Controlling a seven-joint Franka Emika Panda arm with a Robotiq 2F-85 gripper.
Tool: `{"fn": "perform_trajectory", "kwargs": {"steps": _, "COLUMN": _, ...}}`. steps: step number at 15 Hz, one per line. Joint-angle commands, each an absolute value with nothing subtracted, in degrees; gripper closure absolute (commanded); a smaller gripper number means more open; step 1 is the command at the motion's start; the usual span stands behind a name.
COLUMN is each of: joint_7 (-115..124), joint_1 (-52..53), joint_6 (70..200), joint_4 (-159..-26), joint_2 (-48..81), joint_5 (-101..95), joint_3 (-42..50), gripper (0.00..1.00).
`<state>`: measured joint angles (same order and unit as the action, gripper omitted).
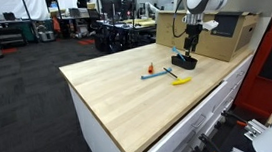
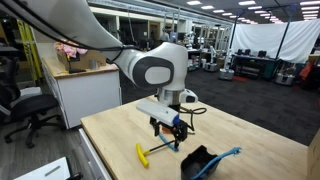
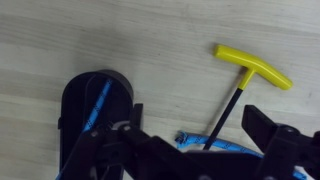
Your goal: Move the black object to the left
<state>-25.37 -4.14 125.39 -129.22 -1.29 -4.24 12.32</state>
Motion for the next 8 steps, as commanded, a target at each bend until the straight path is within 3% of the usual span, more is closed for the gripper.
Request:
{"fn": "perform_trajectory", "kwargs": {"steps": 1, "joint_7": -29.31, "joint_1": -7.03, "joint_6": 126.34, "joint_4": -125.79, "joint_2": 4.23, "joint_5": -3.63, "joint_3": 11.80, "gripper": 0.00}}
{"fn": "perform_trajectory", "kwargs": {"steps": 8, "joint_7": -30.59, "joint_1": -9.21, "joint_6": 125.70, "joint_4": -123.97, "joint_2": 7.06, "joint_5": -3.54, "joint_3": 10.72, "gripper": 0.00}}
